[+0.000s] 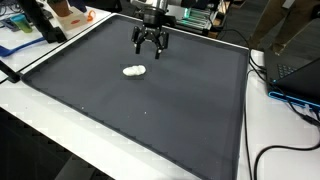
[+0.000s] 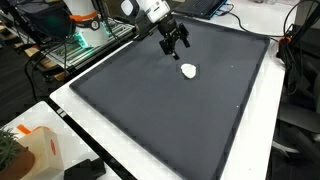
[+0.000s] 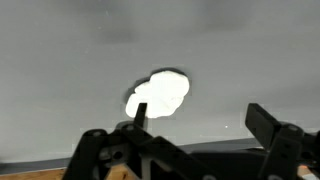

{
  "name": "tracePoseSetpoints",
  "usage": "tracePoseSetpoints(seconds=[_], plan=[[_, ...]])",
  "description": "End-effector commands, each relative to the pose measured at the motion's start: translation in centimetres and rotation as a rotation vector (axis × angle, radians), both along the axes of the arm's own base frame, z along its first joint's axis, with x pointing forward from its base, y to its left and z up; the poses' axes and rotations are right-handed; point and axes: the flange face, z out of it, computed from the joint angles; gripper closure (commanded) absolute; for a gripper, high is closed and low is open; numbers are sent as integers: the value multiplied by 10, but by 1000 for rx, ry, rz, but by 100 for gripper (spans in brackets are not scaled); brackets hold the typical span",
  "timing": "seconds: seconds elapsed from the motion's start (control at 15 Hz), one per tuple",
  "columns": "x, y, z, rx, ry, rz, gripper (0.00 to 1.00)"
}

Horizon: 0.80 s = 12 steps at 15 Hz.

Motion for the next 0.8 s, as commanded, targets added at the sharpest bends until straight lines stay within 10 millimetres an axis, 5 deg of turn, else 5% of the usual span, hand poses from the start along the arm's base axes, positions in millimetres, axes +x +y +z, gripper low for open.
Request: tracePoseSetpoints(seconds=[0.0, 0.73], plan=[[9, -3, 7, -4, 49, -14, 0], [43, -7, 35, -6, 236, -34, 0]])
